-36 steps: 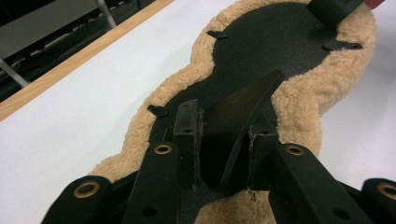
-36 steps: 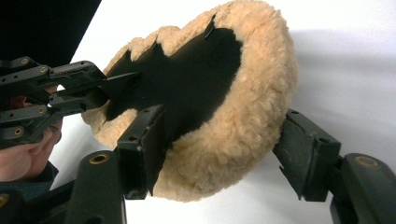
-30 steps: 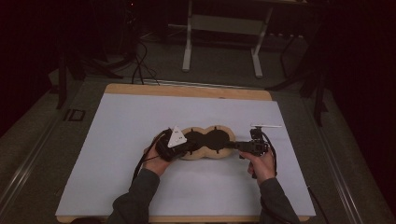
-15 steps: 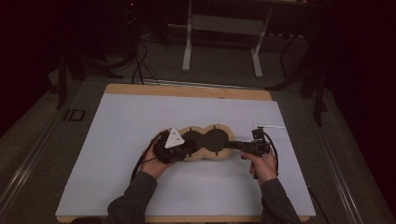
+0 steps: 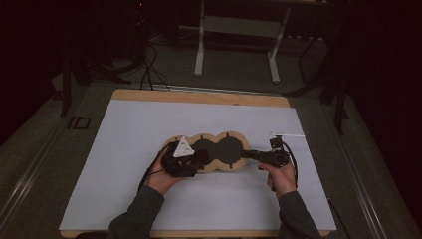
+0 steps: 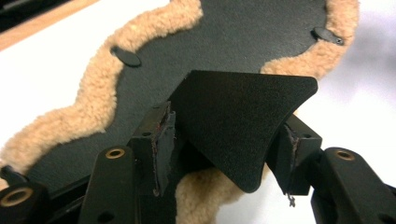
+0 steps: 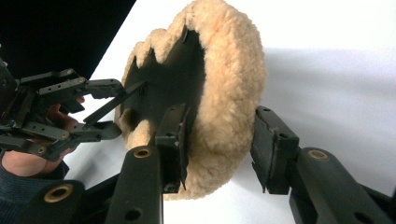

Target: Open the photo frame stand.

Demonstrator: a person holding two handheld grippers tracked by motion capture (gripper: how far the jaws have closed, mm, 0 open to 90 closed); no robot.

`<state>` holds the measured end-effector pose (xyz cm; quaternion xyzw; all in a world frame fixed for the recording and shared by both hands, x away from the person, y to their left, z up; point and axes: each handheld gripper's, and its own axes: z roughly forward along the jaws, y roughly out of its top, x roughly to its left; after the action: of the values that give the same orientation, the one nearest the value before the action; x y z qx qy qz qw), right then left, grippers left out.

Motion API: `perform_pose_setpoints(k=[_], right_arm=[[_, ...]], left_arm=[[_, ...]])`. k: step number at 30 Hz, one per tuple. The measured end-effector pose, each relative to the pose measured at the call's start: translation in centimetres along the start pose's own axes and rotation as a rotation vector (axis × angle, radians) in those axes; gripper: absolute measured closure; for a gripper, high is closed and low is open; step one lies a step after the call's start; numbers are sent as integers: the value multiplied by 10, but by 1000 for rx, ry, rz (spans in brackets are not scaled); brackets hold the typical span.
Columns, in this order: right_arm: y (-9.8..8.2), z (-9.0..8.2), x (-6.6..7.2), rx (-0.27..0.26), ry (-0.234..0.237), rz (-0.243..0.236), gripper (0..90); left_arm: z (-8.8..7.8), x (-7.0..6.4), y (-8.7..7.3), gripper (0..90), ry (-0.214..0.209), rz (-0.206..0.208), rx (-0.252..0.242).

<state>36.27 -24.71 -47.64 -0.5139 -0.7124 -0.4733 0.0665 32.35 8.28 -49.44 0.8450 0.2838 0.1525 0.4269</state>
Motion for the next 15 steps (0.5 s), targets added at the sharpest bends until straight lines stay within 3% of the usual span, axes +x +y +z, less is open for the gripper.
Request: perform_pose_setpoints(k=[15], right_arm=[[0, -2, 1, -3, 5, -21, 628]], left_arm=[[-15, 3, -14, 440, -34, -24, 6]])
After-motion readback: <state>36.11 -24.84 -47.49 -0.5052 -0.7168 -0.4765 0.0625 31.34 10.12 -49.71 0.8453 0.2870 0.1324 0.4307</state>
